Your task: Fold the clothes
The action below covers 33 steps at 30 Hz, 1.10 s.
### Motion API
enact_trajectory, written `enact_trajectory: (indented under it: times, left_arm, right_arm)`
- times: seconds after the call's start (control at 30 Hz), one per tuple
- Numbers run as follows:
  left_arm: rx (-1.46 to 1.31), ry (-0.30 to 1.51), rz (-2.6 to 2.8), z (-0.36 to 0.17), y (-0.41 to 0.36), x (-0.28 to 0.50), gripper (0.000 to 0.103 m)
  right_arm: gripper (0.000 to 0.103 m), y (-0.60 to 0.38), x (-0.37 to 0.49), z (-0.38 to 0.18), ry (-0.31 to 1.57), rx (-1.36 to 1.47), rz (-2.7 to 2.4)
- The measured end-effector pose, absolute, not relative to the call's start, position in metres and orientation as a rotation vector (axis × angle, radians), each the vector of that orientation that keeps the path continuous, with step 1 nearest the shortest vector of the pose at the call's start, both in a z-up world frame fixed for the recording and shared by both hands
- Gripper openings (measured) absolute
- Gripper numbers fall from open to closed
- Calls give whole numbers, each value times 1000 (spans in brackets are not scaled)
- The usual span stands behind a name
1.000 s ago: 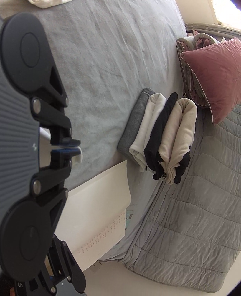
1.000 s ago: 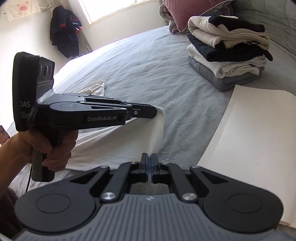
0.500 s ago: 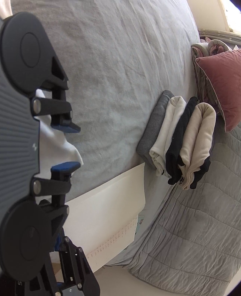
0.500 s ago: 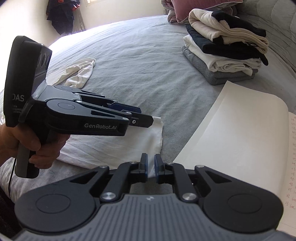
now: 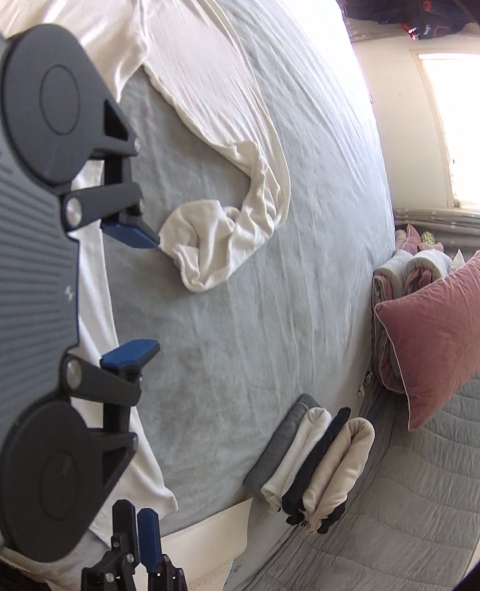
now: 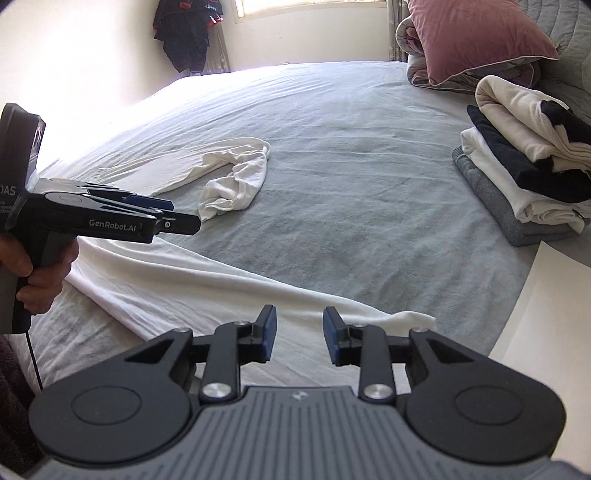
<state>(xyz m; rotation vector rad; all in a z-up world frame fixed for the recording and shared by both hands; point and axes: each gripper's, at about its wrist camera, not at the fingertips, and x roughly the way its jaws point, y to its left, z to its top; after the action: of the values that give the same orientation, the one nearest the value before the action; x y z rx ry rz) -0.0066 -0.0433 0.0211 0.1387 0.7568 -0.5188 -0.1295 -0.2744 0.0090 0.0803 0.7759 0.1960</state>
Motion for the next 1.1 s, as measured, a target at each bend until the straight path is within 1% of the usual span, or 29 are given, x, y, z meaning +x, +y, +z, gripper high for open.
enact_trajectory:
  times: [0.1,0.57,0.7,0.83,1.0,1.03,1.07,1.1]
  left_arm:
    - [80,779,-419,18,0,-2,56]
    - [-111,780,18,7,183,-23,58]
    - [-167,767,139,5,227,-29,58]
    - [-233,783,200,-4,252,-31,58]
    - [-338,774,216,-16,265,-30,56]
    - [-355,762,215,-17,265,-30,53]
    - [-362,758,208,-17,264,-29,49]
    - [-368,754,200,-17,263,-29,47]
  right_arm:
    - [35,-251,-122,7,779,43,247]
    - [35,-146,-122,-11,792,-144,604]
    - [35,-129,-121,-20,804,-201,653]
    - [35,-123,-115,-28,801,-229,643]
    - [28,-121,-108,-29,786,-217,608]
    - [23,-121,-107,-29,784,-216,604]
    - [12,-120,-107,-29,782,-215,599]
    - [6,-120,-106,-29,780,-213,592]
